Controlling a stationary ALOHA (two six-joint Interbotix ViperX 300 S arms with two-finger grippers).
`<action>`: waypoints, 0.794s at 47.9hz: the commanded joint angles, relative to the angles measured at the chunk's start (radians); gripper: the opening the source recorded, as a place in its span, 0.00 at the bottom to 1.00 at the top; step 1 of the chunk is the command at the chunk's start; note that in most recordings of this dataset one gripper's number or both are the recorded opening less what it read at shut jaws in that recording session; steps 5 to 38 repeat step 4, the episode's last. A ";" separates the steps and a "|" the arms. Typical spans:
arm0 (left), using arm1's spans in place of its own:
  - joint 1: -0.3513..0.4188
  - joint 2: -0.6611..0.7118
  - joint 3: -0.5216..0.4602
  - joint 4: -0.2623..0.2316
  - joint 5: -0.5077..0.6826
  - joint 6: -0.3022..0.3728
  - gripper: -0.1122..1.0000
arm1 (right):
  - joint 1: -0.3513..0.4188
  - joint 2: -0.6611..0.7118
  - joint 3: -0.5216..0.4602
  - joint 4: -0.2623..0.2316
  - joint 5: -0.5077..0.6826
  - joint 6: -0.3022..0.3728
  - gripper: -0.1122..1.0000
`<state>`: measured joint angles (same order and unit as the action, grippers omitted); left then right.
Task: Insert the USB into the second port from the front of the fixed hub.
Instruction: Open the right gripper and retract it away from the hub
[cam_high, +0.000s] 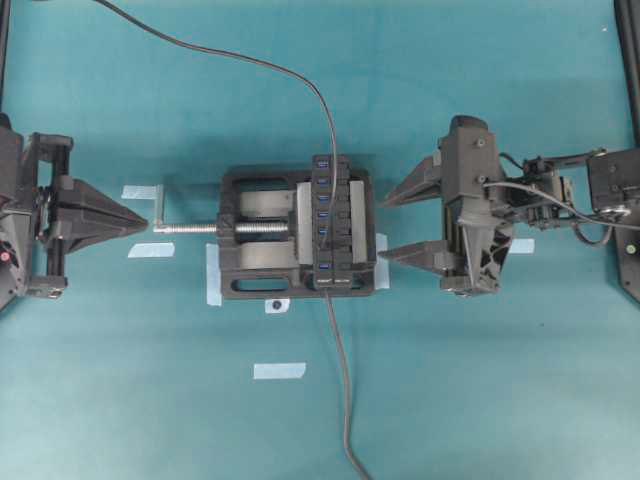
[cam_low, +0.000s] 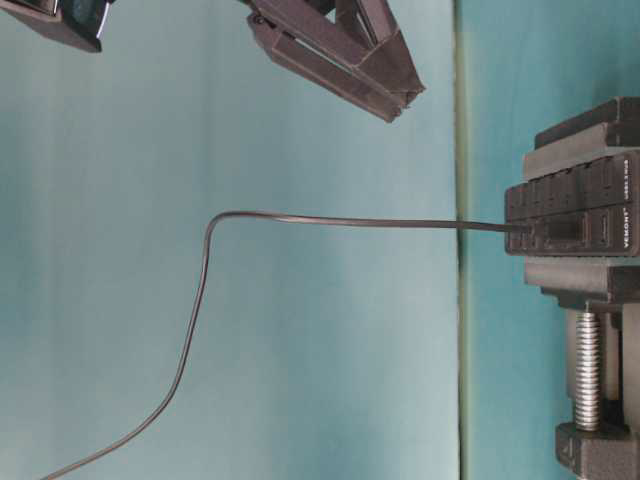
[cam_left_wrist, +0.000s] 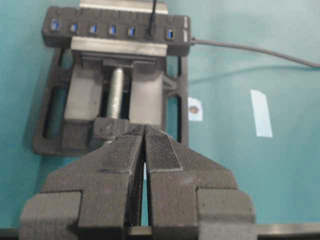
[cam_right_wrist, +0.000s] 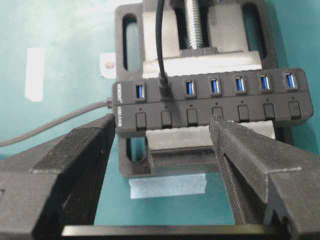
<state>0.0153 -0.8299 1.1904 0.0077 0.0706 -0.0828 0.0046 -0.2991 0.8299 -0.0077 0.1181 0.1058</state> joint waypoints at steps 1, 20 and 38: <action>0.002 0.003 -0.011 0.002 -0.009 0.000 0.10 | 0.003 -0.014 -0.006 0.000 -0.003 0.008 0.82; 0.002 0.003 -0.011 0.002 -0.009 0.000 0.10 | 0.003 -0.014 -0.006 0.000 -0.003 0.008 0.82; 0.002 0.003 -0.011 0.002 -0.009 0.000 0.10 | 0.003 -0.014 -0.006 0.000 -0.003 0.008 0.82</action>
